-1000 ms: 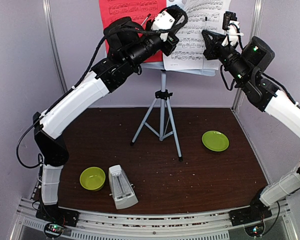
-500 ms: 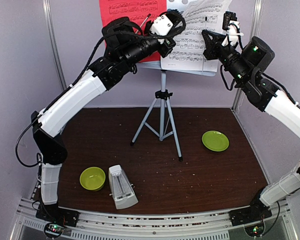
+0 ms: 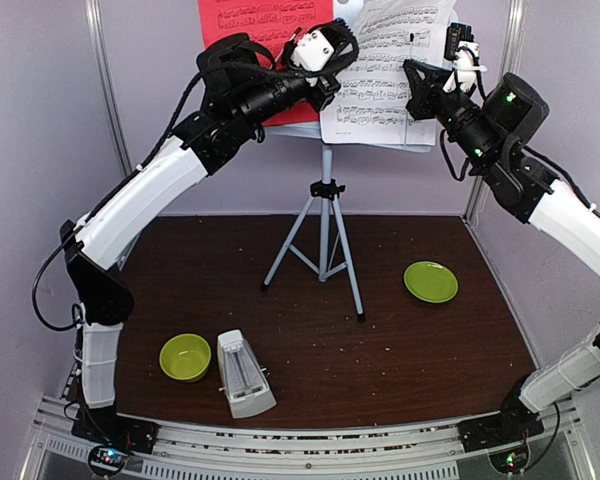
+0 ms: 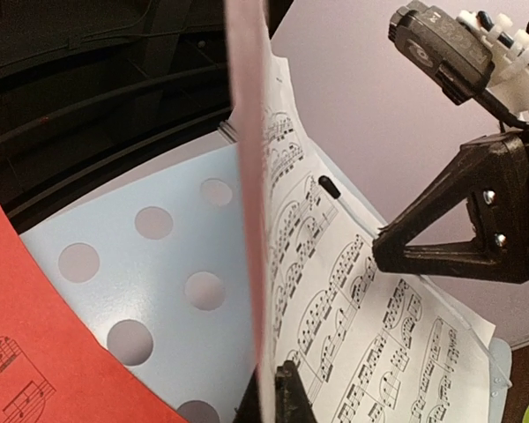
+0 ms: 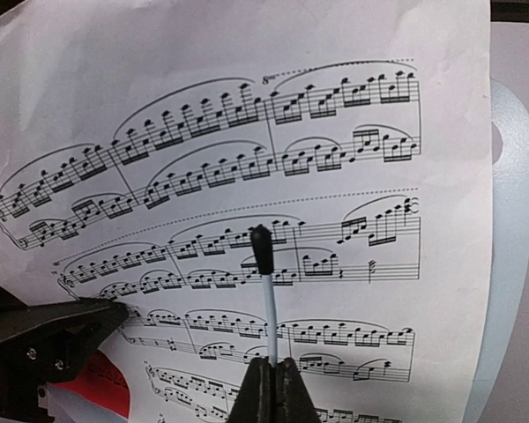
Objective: Set up the instrument practice props
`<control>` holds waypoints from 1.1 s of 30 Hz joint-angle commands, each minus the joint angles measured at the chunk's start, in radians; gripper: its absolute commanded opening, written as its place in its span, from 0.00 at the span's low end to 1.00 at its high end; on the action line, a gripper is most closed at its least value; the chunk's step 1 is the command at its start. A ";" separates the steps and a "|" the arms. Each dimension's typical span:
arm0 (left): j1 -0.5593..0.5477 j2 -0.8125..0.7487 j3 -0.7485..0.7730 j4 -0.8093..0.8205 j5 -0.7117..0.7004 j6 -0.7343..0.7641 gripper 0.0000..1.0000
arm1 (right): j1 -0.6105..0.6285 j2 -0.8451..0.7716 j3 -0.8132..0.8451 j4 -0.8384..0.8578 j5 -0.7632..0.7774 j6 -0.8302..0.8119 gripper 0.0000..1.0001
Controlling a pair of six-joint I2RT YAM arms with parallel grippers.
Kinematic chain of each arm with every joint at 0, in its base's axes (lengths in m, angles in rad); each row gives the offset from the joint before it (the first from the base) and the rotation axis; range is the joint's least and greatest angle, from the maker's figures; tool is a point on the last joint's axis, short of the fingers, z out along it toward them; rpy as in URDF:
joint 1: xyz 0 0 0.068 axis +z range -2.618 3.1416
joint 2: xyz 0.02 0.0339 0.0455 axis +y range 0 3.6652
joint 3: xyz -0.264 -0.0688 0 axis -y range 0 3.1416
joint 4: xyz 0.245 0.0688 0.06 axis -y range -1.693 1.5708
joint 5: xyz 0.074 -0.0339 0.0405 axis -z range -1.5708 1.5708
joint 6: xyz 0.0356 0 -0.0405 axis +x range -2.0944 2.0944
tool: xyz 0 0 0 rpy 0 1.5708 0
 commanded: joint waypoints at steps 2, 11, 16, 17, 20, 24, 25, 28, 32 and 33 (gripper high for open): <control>0.005 -0.031 0.036 0.058 0.055 0.041 0.01 | 0.003 0.010 -0.006 -0.021 -0.014 -0.005 0.00; 0.011 -0.034 0.056 0.048 0.107 0.095 0.02 | 0.003 0.014 -0.003 -0.024 -0.015 -0.004 0.00; 0.012 -0.038 0.042 0.037 0.124 0.118 0.06 | 0.004 0.017 0.000 -0.023 -0.014 -0.003 0.00; 0.013 -0.038 0.037 0.027 0.133 0.116 0.07 | 0.004 0.018 0.002 -0.022 -0.014 -0.004 0.00; 0.014 -0.039 0.018 0.012 0.143 0.116 0.10 | 0.005 0.022 0.004 -0.024 -0.015 -0.004 0.00; 0.014 -0.044 0.010 0.007 0.136 0.105 0.18 | 0.006 0.021 0.006 -0.026 -0.017 -0.005 0.00; 0.014 -0.046 0.006 0.011 0.132 0.099 0.22 | 0.006 0.022 0.007 -0.027 -0.017 -0.005 0.00; 0.014 -0.061 -0.008 0.034 0.120 0.082 0.32 | 0.006 0.023 0.010 -0.027 -0.017 -0.005 0.00; 0.013 -0.077 -0.014 0.037 0.110 0.051 0.41 | 0.009 0.026 0.012 -0.028 -0.017 -0.003 0.00; 0.013 -0.081 -0.019 0.036 0.104 0.049 0.43 | 0.010 0.027 0.014 -0.027 -0.017 -0.003 0.00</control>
